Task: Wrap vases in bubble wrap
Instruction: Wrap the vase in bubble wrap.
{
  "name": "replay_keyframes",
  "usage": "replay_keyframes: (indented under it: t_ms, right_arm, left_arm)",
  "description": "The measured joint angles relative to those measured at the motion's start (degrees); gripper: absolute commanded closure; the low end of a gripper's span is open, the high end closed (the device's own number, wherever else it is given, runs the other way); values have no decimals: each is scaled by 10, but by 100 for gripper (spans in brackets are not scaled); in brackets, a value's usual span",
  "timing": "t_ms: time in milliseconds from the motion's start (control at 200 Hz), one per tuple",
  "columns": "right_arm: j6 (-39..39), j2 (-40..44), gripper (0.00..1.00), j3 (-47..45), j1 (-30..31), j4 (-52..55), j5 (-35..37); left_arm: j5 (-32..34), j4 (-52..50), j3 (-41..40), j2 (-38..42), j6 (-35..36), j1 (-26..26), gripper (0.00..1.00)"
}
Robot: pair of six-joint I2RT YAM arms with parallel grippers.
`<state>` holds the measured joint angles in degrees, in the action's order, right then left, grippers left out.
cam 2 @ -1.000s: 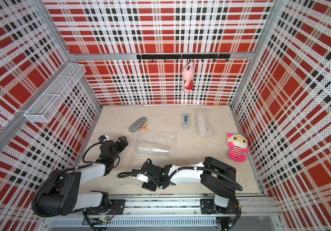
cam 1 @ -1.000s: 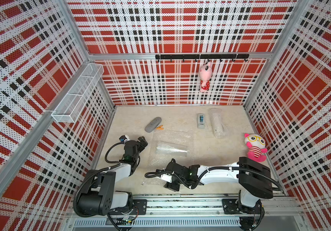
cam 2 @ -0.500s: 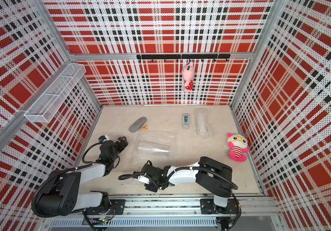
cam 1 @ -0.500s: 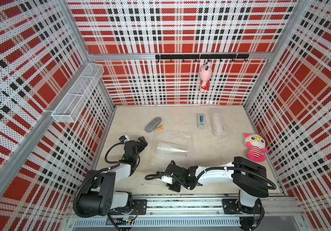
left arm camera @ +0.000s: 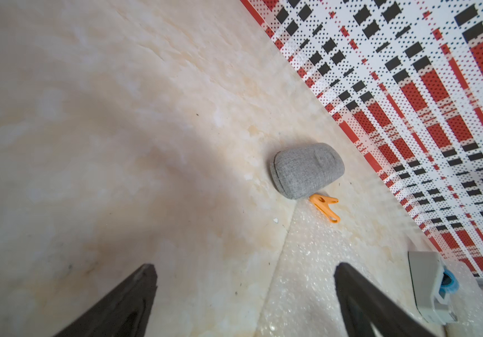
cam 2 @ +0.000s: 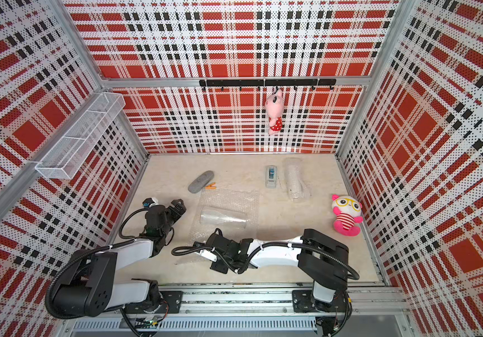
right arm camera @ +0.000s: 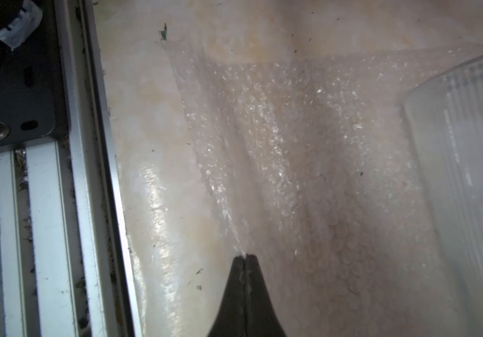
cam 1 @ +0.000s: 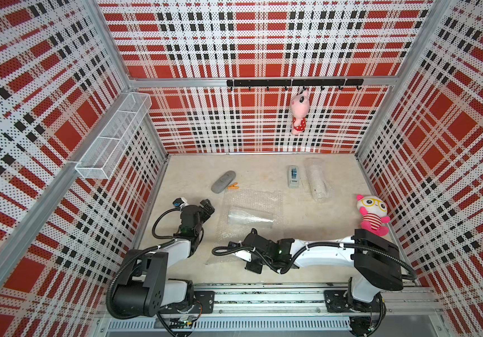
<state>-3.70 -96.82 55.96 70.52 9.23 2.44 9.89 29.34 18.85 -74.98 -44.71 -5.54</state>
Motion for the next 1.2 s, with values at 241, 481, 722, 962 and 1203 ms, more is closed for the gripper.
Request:
replay_keyframes:
  t_ms: [241, 481, 722, 962, 1203]
  right_arm:
    - [-17, 10, 100, 23, -56, 0, 24]
    - [-42, 10, 100, 55, -96, -18, 50]
    - [-72, -23, 100, 112, -146, -47, 58]
    - [-71, -59, 100, 123, -211, -83, 23]
    - [-54, -121, 100, 141, -247, -99, -28]
  left_arm:
    - [68, -37, -3, 53, 6, -4, 2]
    - [92, -85, 7, 59, 15, -40, 2]
    - [110, -125, 13, 61, 15, -77, 2]
    - [116, -155, 33, 78, 18, -77, 2]
    - [116, -188, 50, 81, 35, -82, 2]
